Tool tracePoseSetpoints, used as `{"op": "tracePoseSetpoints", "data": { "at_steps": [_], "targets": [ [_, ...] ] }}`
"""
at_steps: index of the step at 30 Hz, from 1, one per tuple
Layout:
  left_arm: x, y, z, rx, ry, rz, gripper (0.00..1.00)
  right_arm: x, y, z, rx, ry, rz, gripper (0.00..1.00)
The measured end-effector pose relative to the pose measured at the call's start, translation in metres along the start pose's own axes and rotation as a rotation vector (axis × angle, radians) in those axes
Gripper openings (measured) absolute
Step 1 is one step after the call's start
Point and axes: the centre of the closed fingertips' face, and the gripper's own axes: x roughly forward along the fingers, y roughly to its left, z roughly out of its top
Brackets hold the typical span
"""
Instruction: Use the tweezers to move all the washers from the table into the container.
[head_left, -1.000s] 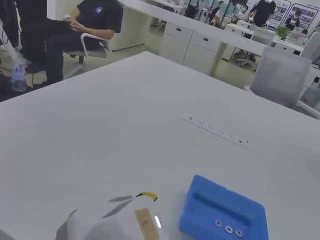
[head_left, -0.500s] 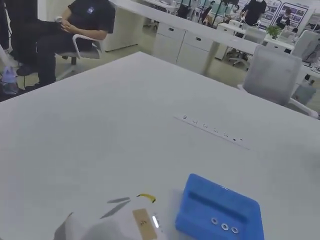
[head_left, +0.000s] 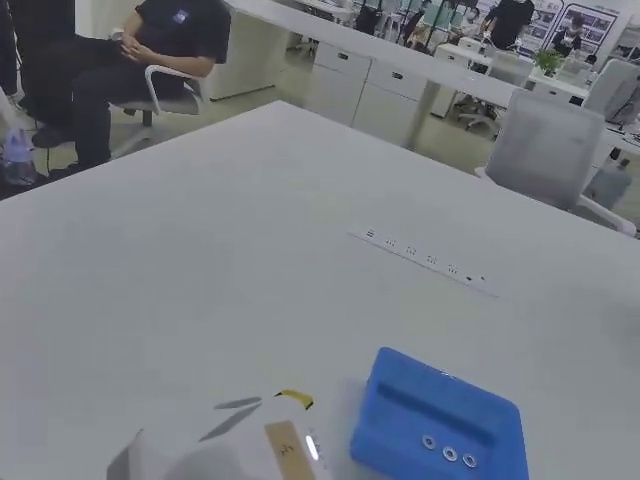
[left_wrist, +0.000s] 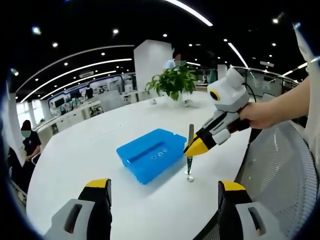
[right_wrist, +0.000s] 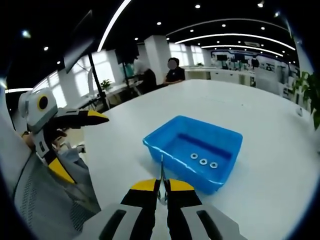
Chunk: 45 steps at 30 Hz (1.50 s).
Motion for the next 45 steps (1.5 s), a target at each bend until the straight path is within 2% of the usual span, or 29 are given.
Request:
{"op": "tracePoseSetpoints", "data": {
  "at_steps": [2,6,7,12,16,20,23,26,27,30,33,37,40,43,45],
  "targets": [
    [0.0,-0.001,0.0,-0.002,-0.001,-0.004,0.89,0.0,0.003,-0.001,-0.026,0.008,0.006,0.04],
    [0.0,-0.001,0.0,0.001,0.001,-0.008,0.89,0.0,0.013,-0.005,-0.138,0.03,0.024,0.04],
    [0.0,-0.001,0.0,0.003,0.003,-0.008,0.89,0.001,0.015,-0.005,-0.19,0.034,0.022,0.03],
    [0.001,-0.002,-0.001,0.006,0.008,-0.01,0.89,0.002,0.016,-0.008,-0.226,0.054,0.008,0.03],
    [0.001,-0.002,-0.002,0.009,0.011,-0.013,0.89,0.003,0.011,-0.007,-0.233,0.066,0.002,0.03],
    [0.001,-0.002,-0.002,0.005,0.014,-0.011,0.89,0.002,0.005,-0.005,-0.191,0.082,-0.027,0.03],
    [0.002,-0.001,-0.003,0.001,0.014,-0.009,0.89,-0.004,0.005,0.011,-0.141,0.016,-0.025,0.03],
    [0.002,-0.002,-0.003,0.004,0.014,-0.015,0.89,-0.009,0.001,0.017,-0.126,-0.002,-0.034,0.03],
    [0.002,-0.003,-0.003,0.008,0.016,-0.018,0.89,-0.01,0.0,0.017,-0.132,0.001,-0.042,0.03],
    [0.003,-0.004,-0.004,0.013,0.021,-0.02,0.89,-0.014,-0.004,0.014,-0.215,0.056,-0.081,0.03],
    [0.002,-0.002,-0.003,0.005,0.016,-0.014,0.89,-0.016,-0.002,0.017,-0.232,0.051,-0.081,0.03],
    [0.002,-0.002,-0.003,0.008,0.016,-0.009,0.89,-0.02,-0.002,0.032,-0.205,0.004,-0.082,0.03],
    [0.001,0.0,-0.002,0.008,0.012,-0.002,0.89,-0.023,-0.003,0.045,-0.156,-0.048,-0.076,0.03],
    [0.001,0.0,-0.002,0.005,0.011,0.002,0.89,-0.025,-0.009,0.051,-0.117,-0.08,-0.08,0.03],
    [0.001,0.001,-0.002,0.009,0.011,0.008,0.89,-0.025,-0.012,0.051,-0.112,-0.08,-0.09,0.03]
  ]
}}
